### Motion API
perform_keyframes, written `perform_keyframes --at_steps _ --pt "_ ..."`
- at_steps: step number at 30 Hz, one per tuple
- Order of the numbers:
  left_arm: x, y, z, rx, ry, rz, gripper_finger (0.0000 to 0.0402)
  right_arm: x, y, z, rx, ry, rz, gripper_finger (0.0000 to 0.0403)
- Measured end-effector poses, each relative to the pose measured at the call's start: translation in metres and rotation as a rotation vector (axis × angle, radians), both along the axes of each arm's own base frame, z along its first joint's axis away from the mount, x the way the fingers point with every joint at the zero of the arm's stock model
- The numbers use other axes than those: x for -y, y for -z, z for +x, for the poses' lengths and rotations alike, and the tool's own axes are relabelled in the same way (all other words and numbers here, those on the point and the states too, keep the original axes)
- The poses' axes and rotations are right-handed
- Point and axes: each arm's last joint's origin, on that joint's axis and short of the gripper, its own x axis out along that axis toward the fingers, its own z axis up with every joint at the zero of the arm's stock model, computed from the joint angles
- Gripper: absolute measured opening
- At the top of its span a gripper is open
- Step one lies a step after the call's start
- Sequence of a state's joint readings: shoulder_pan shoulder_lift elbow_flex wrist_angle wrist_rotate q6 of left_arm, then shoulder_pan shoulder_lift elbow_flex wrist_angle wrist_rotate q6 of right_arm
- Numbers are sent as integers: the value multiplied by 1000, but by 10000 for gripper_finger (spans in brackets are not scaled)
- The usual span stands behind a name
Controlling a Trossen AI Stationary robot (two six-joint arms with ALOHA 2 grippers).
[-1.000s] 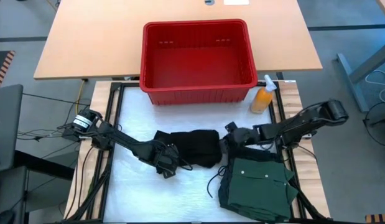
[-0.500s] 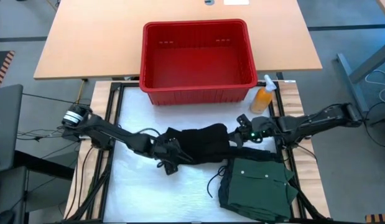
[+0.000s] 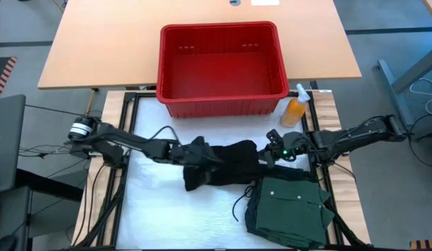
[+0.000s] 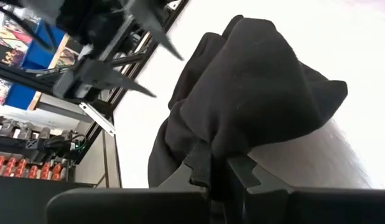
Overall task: Fold laundry
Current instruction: Fold the black shirt
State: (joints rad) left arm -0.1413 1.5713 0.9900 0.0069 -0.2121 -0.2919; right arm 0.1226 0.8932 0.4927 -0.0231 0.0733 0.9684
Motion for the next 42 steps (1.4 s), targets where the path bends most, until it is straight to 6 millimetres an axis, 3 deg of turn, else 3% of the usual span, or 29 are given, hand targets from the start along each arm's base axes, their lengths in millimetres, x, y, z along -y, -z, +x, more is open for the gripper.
perform_keyframes --at_steps 4,7,13,18,23,27,33,38,42 --pt "-7 10 15 16 35 4 214 0 -2 -1 14 -6 33 33" --pt "-6 36 28 -18 120 -7 190 -1 -6 0 17 -3 43 33" --pt "-14 78 46 -63 93 -174 123 -1 -28 4 57 -6 44 33" --pt "-19 77 73 106 113 -250 49 -2 -40 15 78 5 38 33" --pt "-23 75 85 70 165 -285 5 -7 -29 31 -1 7 47 33" --pt "-32 61 69 -100 199 -249 7 -9 -21 44 -53 17 56 33" --pt "-40 27 21 -367 252 -51 3 -12 -19 63 -86 11 36 33" --pt "-40 0 -11 -328 288 19 2 -15 -29 69 -69 -8 18 33" --pt "-35 11 -21 -230 348 -29 1 -19 -40 67 -101 -2 -2 33"
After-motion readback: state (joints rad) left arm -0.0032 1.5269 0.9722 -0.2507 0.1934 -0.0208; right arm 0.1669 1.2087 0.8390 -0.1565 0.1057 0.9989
